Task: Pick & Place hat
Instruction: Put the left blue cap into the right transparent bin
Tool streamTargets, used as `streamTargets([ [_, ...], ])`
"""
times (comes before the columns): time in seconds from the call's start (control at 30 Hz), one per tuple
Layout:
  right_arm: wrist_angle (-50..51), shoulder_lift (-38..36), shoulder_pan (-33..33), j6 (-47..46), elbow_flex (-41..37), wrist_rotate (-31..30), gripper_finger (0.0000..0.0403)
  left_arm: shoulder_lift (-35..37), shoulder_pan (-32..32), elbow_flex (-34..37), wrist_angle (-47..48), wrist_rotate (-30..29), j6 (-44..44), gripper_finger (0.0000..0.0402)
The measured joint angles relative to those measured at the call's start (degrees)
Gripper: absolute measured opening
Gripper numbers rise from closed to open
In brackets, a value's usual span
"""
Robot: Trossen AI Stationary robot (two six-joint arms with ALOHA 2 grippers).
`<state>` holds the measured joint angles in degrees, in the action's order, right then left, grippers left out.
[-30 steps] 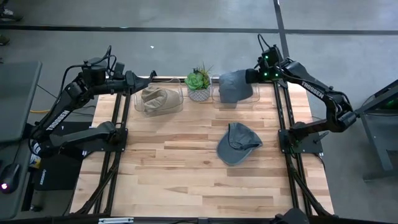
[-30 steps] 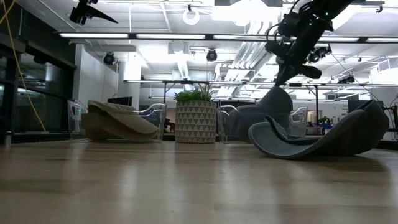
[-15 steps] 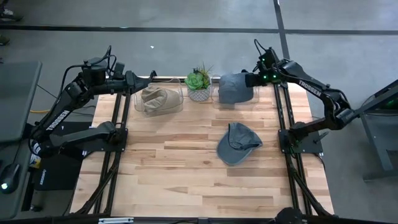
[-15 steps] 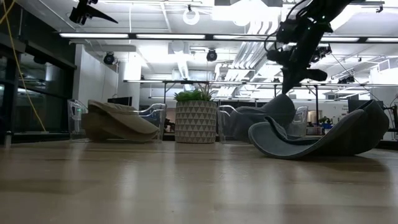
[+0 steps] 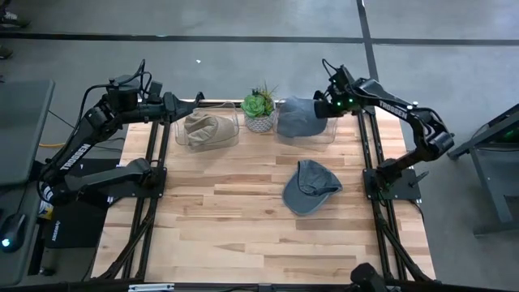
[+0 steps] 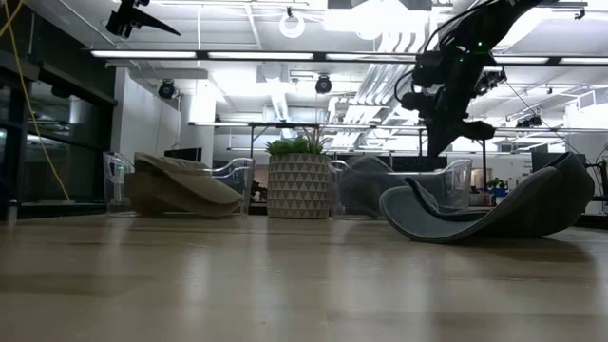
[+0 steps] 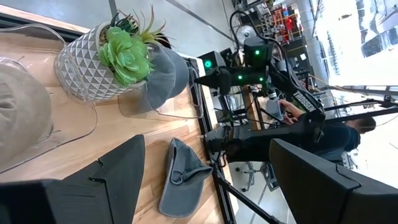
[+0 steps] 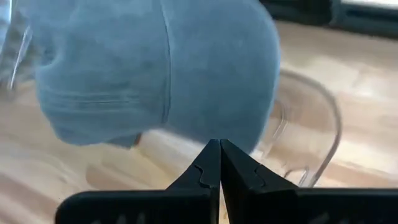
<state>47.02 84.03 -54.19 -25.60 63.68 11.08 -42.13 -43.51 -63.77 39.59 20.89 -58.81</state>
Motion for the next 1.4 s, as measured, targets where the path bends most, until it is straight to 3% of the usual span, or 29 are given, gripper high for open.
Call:
streamTargets([
  [0.27, 2.4, -0.4, 0.0, 1.6, 0.0, 0.2, 0.0, 0.0, 0.0, 0.0, 0.0, -0.2, 0.0, 0.0303],
  [0.5, -10.1, -1.9, 0.8, 0.1, 0.0, -0.9, 0.0, 0.0, 0.0, 0.0, 0.0, 0.0, 0.0, 0.0303],
  [0.97, -25.5, 6.9, 0.1, -6.4, 0.0, -3.8, 0.0, 0.0, 0.0, 0.0, 0.0, 0.0, -1.5, 0.0303],
  [1.1, -27.7, 6.8, -1.7, -1.2, 0.0, -1.3, 0.0, 0.0, 0.0, 0.0, 0.0, 0.0, -1.6, 0.0303],
  [1.4, -17.4, 9.8, -4.4, 6.6, 12.1, -5.9, 0.0002, 0.0, 0.0, 0.0, 0.0, 0.0, -1.6, 0.0303],
])
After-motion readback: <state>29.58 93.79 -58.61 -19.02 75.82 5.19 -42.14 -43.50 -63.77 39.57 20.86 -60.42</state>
